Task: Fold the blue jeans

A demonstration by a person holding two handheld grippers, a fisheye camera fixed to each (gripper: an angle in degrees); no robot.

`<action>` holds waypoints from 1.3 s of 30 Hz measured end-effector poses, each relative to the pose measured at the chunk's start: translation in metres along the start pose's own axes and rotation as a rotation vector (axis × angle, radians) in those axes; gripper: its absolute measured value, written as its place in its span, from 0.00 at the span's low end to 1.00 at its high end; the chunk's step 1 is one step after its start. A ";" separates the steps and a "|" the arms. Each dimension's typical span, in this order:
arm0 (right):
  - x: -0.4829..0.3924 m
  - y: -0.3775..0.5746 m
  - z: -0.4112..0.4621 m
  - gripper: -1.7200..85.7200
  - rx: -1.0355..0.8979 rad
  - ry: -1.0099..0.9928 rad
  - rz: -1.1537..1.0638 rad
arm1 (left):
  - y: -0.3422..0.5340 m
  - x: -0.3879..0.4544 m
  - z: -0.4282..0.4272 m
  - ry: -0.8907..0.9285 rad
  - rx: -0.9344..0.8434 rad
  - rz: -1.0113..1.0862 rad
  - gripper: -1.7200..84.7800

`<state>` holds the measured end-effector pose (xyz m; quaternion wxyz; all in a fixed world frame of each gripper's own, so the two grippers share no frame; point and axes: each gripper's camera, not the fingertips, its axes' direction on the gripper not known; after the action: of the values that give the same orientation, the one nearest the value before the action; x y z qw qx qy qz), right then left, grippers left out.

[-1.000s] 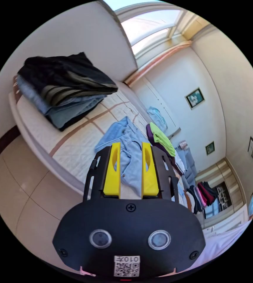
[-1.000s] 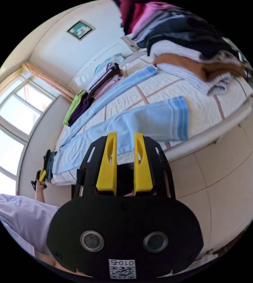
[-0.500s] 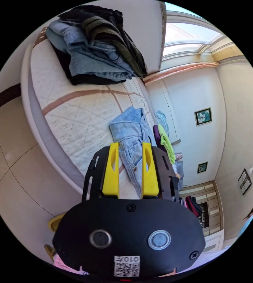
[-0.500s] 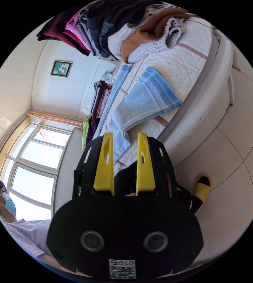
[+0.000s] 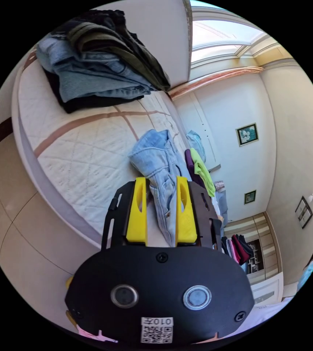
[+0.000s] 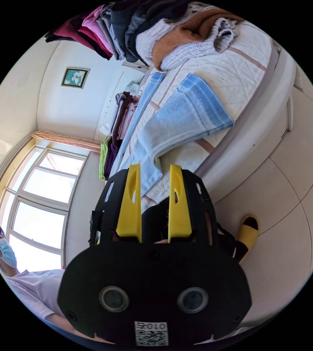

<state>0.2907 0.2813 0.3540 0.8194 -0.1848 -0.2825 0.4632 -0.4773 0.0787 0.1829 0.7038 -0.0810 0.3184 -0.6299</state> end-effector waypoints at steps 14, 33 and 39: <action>0.027 -0.047 -0.020 0.15 0.121 -0.090 0.077 | -0.024 -0.018 -0.034 0.029 -0.019 0.038 0.09; -0.162 -0.147 0.008 0.06 0.113 0.316 -0.525 | 0.023 0.001 -0.152 -0.223 0.285 0.173 0.05; -0.008 -0.169 0.059 0.06 -0.164 0.307 -0.137 | 0.064 -0.105 -0.113 -0.023 0.129 -0.080 0.06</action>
<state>0.3600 0.1918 0.4926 0.8647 -0.2998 -0.2027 0.3483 -0.4869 0.2218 0.0975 0.6855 -0.0554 0.2653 -0.6757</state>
